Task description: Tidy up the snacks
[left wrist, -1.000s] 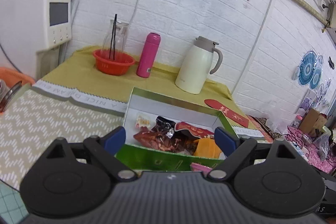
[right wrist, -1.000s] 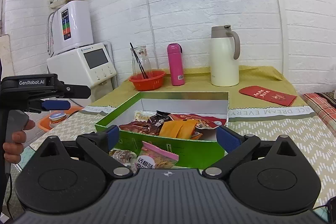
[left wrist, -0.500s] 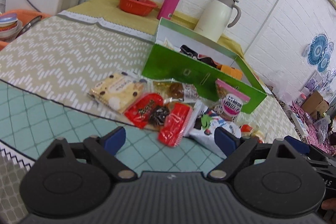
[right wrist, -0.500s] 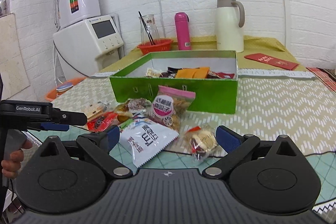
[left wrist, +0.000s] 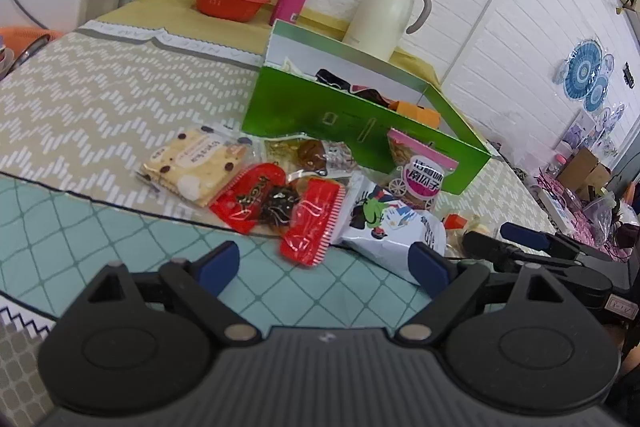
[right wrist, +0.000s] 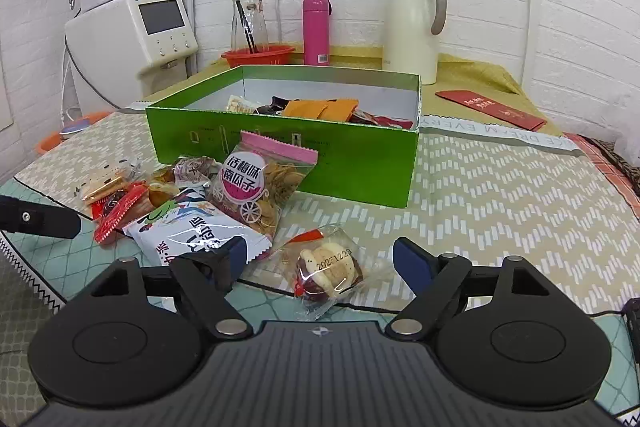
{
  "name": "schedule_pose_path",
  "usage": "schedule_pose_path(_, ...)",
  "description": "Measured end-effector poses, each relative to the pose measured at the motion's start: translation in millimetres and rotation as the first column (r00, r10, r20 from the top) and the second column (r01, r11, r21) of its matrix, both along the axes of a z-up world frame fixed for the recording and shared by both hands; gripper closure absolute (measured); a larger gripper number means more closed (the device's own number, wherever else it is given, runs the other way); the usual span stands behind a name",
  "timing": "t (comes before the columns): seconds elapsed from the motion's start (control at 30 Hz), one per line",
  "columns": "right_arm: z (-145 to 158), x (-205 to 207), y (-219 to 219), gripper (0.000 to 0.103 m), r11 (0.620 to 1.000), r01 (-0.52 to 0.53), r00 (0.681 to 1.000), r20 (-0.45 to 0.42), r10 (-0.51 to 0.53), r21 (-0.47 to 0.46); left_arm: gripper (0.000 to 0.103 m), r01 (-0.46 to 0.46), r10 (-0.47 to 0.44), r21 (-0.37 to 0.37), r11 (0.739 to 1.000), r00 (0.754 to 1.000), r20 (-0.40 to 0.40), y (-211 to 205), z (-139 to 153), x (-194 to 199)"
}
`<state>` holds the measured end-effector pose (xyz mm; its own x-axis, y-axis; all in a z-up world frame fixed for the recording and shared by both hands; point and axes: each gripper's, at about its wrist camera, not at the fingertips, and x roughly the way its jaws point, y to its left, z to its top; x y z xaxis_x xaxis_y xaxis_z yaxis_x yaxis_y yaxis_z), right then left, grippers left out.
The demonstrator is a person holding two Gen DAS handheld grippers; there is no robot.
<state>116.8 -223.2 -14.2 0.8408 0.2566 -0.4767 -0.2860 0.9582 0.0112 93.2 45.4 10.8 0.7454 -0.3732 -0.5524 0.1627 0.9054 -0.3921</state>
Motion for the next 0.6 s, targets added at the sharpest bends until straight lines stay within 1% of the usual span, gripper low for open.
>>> schedule_pose_path(0.1,-2,-1,0,0.0,1.0,0.004,1.0,-0.017,-0.004,-0.009,0.013,0.017,-0.017,0.011,1.0,1.0,0.009,-4,2,8)
schedule_pose_path(0.13,-1,-3,0,0.007,1.0,0.009,1.0,-0.016,-0.009,-0.007,0.013,0.018,-0.019,0.014,1.0,1.0,0.014,-5,2,11)
schedule_pose_path(0.17,-1,-4,-1,0.011,1.0,0.012,1.0,-0.021,-0.012,-0.003,0.013,0.02,-0.02,0.016,1.0,1.0,0.019,-7,3,14)
schedule_pose_path(0.23,1,-7,-3,0.024,1.0,0.019,0.999,-0.035,-0.019,0.014,0.014,0.021,-0.022,0.017,1.0,0.999,0.028,-9,5,22)
schedule_pose_path(0.3,1,-9,-3,0.025,1.0,0.011,0.999,-0.042,-0.01,0.022,0.014,0.018,-0.019,0.031,0.999,0.999,0.044,-14,6,32)
schedule_pose_path(0.43,2,-13,2,0.025,1.0,-0.004,0.999,-0.037,0.005,0.014,0.016,-0.004,-0.001,0.09,0.996,0.998,0.055,-23,6,50)
schedule_pose_path(0.53,1,-13,4,0.023,1.0,-0.001,0.999,-0.035,0.001,0.014,0.017,0.004,-0.009,0.065,0.998,0.997,0.071,-25,9,62)
schedule_pose_path(0.57,1,-13,3,0.023,1.0,0.001,0.999,-0.035,-0.001,0.018,0.024,0.017,-0.022,0.061,0.998,0.997,0.08,-27,11,65)
schedule_pose_path(0.6,1,-13,3,0.023,1.0,0.004,0.999,-0.035,-0.003,0.022,0.029,0.038,-0.043,0.058,0.998,0.995,0.086,-28,12,68)
